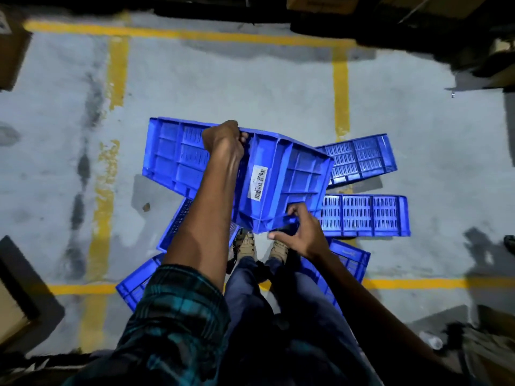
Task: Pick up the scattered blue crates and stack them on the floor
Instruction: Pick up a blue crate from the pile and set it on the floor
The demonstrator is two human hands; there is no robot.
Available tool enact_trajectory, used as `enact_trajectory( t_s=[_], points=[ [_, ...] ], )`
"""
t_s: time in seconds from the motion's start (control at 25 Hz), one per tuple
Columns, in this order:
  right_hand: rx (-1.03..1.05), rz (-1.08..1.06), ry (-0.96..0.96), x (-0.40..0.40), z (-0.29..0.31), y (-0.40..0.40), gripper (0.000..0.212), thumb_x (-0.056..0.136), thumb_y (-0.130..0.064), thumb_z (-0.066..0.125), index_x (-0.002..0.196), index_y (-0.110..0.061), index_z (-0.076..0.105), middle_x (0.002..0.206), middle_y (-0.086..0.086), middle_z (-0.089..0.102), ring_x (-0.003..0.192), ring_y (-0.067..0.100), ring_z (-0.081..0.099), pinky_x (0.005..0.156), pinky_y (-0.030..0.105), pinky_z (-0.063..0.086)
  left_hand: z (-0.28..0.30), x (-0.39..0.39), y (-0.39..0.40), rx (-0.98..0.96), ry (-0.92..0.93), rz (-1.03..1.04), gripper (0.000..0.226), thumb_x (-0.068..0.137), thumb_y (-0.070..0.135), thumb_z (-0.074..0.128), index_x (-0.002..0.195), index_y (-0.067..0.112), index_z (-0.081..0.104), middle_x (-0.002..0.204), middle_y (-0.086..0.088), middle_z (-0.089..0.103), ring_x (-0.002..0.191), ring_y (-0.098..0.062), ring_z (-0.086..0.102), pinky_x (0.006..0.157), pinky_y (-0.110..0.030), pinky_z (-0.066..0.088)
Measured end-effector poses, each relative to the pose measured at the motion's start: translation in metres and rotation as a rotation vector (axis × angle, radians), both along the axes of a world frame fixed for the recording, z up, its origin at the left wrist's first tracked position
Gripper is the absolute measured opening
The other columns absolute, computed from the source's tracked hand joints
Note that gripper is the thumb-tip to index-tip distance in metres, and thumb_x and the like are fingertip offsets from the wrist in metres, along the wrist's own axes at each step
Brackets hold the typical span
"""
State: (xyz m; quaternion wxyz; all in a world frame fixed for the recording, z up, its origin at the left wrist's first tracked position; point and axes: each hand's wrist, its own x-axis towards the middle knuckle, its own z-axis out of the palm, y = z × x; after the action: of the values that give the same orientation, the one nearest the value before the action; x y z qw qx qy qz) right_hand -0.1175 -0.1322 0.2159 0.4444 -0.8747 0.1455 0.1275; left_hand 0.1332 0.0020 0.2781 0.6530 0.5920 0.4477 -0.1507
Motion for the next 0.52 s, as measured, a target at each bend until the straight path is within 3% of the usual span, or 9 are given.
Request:
enact_trajectory(
  t_s=[0.08, 0.16, 0.32, 0.44, 0.52],
  points=[
    [-0.076, 0.049, -0.008, 0.002, 0.009, -0.002, 0.059, 0.065, -0.057, 0.082, 0.098, -0.027, 0.044, 0.094, -0.009, 0.057, 0.076, 0.014, 0.051, 0.064, 0.03, 0.04, 0.012, -0.006, 0.003, 0.01, -0.023, -0.005, 0.024, 0.085, -0.012, 0.051, 0.067, 0.003, 0.048, 0.054, -0.01, 0.048, 0.026, -0.013, 0.042, 0.033, -0.014, 0.03],
    [-0.073, 0.059, -0.053, 0.002, 0.014, -0.001, 0.053, 0.066, -0.051, 0.083, 0.095, -0.026, 0.047, 0.09, -0.008, 0.06, 0.073, 0.017, 0.057, 0.064, 0.034, 0.047, 0.021, -0.012, 0.004, 0.04, -0.041, -0.036, 0.02, 0.084, -0.012, 0.047, 0.07, 0.003, 0.049, 0.05, -0.009, 0.05, 0.027, -0.014, 0.043, 0.034, -0.016, 0.03],
    [-0.136, -0.142, -0.485, -0.001, 0.035, 0.026, 0.047, 0.062, -0.047, 0.08, 0.083, -0.014, 0.054, 0.071, 0.001, 0.059, 0.061, 0.014, 0.053, 0.056, 0.029, 0.047, 0.051, -0.006, 0.0, 0.142, -0.11, -0.226, 0.024, 0.078, -0.007, 0.041, 0.057, 0.001, 0.049, 0.027, -0.002, 0.046, 0.034, -0.018, 0.046, 0.039, -0.02, 0.033],
    [-0.231, -0.328, -0.745, 0.014, 0.067, 0.036, 0.049, 0.073, -0.063, 0.071, 0.083, -0.02, 0.05, 0.062, 0.004, 0.06, 0.059, 0.003, 0.047, 0.055, 0.025, 0.043, 0.072, 0.01, 0.002, 0.139, -0.155, -0.302, 0.025, 0.077, -0.007, 0.039, 0.056, 0.001, 0.05, 0.028, -0.002, 0.047, 0.032, -0.017, 0.046, 0.039, -0.021, 0.034],
    [-0.298, -0.389, -0.785, 0.029, 0.092, 0.022, 0.047, 0.068, -0.058, 0.075, 0.082, -0.02, 0.052, 0.063, 0.003, 0.061, 0.06, 0.001, 0.046, 0.054, 0.028, 0.046, 0.084, 0.013, 0.003, 0.089, -0.178, -0.321, 0.018, 0.076, -0.008, 0.035, 0.067, 0.001, 0.048, 0.037, -0.006, 0.05, 0.028, -0.015, 0.045, 0.039, -0.021, 0.034]
  ],
)
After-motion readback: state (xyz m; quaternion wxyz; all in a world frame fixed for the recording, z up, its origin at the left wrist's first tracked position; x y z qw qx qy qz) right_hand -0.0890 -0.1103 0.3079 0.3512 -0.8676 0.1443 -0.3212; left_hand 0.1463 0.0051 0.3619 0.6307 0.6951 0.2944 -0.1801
